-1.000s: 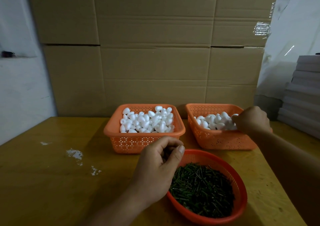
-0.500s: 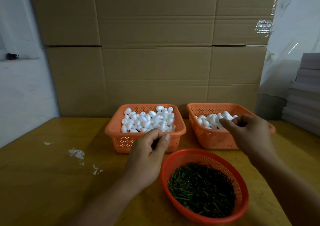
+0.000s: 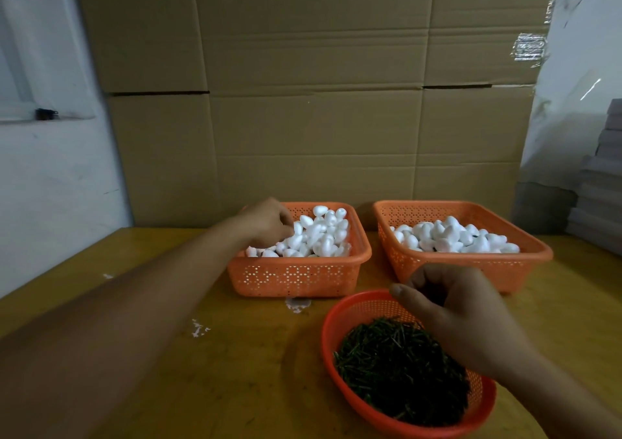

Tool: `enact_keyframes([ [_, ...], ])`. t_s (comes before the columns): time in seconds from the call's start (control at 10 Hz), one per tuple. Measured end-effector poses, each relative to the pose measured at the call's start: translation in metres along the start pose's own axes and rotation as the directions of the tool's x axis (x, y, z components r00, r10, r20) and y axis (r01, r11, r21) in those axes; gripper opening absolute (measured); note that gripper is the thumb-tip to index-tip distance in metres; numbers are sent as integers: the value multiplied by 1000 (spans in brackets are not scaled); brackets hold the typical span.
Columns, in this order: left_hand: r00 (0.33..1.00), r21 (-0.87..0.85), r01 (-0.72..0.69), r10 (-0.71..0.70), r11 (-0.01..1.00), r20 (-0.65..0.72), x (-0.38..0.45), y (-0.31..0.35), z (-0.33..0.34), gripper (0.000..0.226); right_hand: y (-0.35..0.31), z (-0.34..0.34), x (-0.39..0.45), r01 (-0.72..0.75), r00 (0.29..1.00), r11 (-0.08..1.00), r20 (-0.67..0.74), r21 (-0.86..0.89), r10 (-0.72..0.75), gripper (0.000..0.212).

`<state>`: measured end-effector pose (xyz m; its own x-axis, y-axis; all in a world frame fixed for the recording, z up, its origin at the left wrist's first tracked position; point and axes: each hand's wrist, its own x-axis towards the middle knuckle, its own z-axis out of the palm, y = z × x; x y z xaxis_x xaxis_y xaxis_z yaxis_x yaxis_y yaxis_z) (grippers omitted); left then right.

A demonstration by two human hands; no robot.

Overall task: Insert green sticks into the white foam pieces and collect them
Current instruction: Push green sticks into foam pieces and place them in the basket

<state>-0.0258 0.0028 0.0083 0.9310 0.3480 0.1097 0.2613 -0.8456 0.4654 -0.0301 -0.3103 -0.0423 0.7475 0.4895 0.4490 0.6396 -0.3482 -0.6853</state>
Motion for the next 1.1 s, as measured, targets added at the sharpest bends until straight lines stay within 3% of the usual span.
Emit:
enact_keyframes([
  [0.1, 975, 153, 59, -90, 986, 201, 10, -1, -2, 20, -3, 5, -3, 18, 999, 1000, 33, -11, -18, 25],
  [0.3, 915, 492, 12, -208, 871, 346, 14, -4, 8, 47, -5, 9, -5, 19, 996, 998, 89, -67, -13, 22],
  [0.9, 920, 419, -35, -134, 907, 368, 33, -14, 31, 36, -4, 12, -7, 44, 992, 989, 122, -140, -26, 19],
  [1.1, 953, 443, -48, -91, 895, 287, 30, -11, 32, 34, -3, 12, -7, 47, 992, 985, 121, -167, -26, 17],
])
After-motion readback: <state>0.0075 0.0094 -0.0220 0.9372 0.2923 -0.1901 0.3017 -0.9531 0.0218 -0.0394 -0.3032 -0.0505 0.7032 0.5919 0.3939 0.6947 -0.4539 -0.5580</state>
